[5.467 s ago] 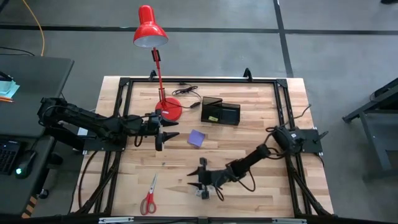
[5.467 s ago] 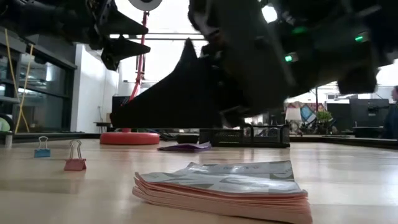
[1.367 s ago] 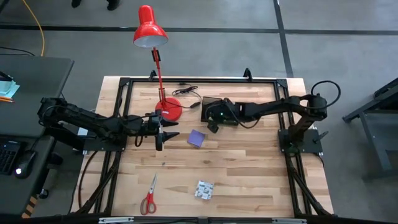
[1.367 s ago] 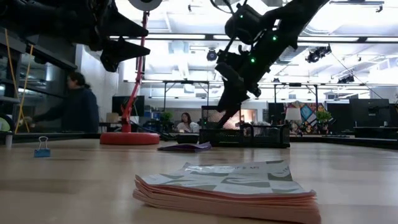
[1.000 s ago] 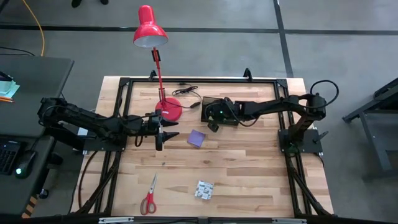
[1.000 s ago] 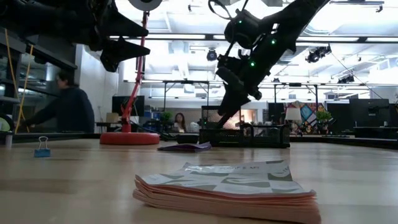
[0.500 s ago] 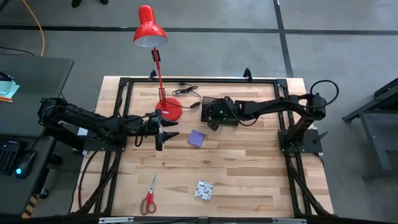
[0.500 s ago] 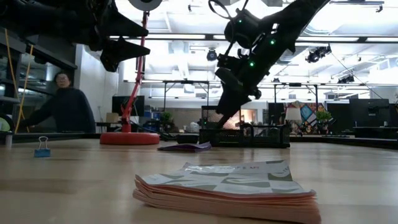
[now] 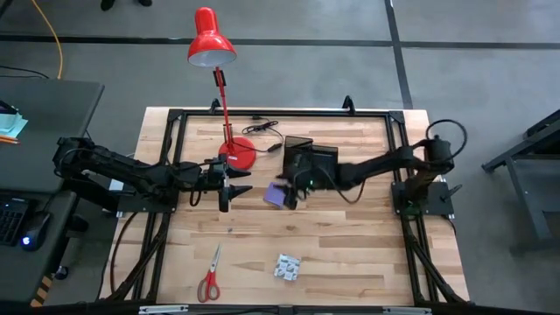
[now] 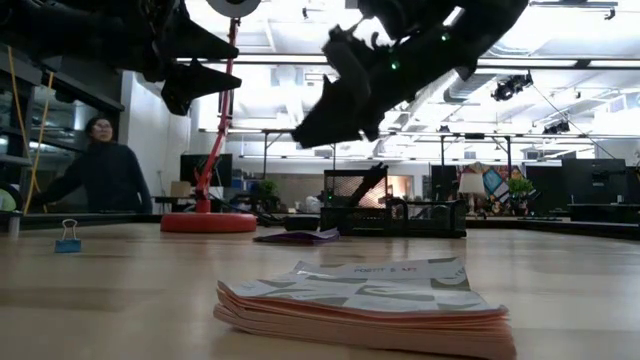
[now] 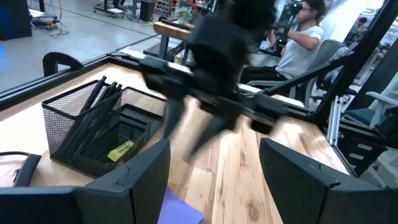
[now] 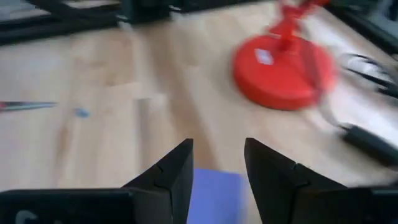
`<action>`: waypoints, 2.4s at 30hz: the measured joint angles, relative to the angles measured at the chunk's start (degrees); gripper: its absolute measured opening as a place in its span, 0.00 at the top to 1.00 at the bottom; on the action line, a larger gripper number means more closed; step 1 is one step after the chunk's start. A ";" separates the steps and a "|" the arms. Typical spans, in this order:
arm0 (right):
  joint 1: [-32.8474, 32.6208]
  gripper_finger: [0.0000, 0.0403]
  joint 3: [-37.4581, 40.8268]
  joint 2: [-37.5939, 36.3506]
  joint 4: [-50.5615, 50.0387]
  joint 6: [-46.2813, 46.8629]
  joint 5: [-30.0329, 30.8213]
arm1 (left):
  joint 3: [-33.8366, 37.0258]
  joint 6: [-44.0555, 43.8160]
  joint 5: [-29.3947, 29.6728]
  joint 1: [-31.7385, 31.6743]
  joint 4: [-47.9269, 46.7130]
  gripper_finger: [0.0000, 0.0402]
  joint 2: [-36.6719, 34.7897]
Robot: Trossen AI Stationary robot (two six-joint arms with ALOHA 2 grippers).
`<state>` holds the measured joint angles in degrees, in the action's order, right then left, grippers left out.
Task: Pick and place office supplies into organizer
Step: Put the white sticky notes into the black desk organizer
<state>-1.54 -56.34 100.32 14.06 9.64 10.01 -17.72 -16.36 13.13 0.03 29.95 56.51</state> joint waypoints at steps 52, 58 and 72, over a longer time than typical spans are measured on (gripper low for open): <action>-8.43 0.90 -20.07 30.83 12.35 -12.71 -14.33 | 0.00 0.00 -1.11 0.00 -0.08 0.42 -0.02; -7.90 0.96 -20.09 30.83 11.65 -11.55 -14.35 | 0.00 0.00 -1.11 0.00 -0.07 0.42 -0.02; -7.28 0.43 -20.09 30.83 16.14 -10.08 -14.71 | 0.00 0.00 -1.11 0.00 -0.01 0.42 -0.02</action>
<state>-8.82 -76.42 131.15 30.20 -0.44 -4.70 -17.72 -16.36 12.01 0.03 29.93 56.49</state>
